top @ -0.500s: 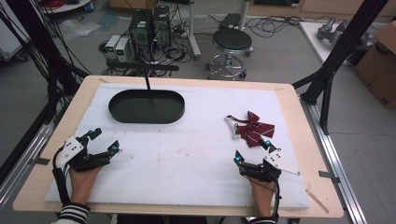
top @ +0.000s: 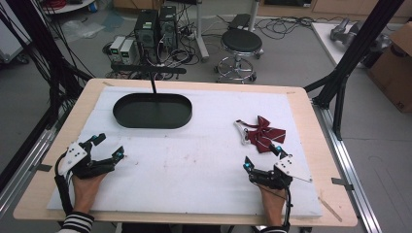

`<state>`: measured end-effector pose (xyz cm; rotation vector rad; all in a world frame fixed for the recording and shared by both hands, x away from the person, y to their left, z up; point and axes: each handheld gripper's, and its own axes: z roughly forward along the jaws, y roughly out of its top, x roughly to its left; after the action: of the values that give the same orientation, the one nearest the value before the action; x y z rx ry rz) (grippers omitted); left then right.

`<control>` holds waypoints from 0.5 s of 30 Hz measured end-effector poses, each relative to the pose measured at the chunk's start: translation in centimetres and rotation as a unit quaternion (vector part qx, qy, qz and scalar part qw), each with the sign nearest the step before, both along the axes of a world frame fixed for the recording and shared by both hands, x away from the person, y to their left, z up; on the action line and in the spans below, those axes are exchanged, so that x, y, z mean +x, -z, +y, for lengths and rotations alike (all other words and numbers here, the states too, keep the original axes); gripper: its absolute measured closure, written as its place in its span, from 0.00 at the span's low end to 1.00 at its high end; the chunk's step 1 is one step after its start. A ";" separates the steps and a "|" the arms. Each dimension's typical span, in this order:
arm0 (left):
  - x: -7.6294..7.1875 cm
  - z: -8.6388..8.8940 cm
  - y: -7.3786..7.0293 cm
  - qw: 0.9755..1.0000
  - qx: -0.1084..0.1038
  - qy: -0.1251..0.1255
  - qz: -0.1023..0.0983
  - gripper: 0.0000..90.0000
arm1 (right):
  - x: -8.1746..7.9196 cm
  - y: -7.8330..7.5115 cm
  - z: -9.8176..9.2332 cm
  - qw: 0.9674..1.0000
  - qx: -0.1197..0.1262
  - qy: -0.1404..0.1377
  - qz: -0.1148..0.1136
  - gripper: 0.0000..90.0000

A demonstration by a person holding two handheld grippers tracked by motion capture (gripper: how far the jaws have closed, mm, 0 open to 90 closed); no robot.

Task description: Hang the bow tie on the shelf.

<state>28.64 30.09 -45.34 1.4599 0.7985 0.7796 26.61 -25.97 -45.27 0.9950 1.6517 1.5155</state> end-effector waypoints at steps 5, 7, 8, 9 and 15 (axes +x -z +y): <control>0.0 0.0 0.0 1.000 -0.003 0.002 -0.001 0.16 | 0.0 0.0 0.0 1.000 -0.003 0.006 0.000 0.01; 0.0 0.0 0.0 1.000 -0.004 0.002 -0.003 0.16 | 0.1 0.0 0.1 1.000 -0.003 0.006 0.002 0.01; -0.1 0.0 0.0 1.000 -0.003 0.003 -0.004 0.16 | 0.1 0.0 0.1 1.000 -0.003 0.007 0.005 0.01; -0.1 0.1 0.0 1.000 -0.004 0.003 -0.004 0.16 | 0.1 0.0 0.1 1.000 -0.004 0.007 0.007 0.01; 0.0 0.2 0.1 1.000 -0.012 0.004 -0.005 0.16 | 0.2 -0.2 0.3 1.000 -0.019 0.008 0.016 0.01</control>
<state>28.59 30.26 -45.40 1.4367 0.7912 0.7679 26.85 -25.65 -45.07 1.0131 1.6848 1.4594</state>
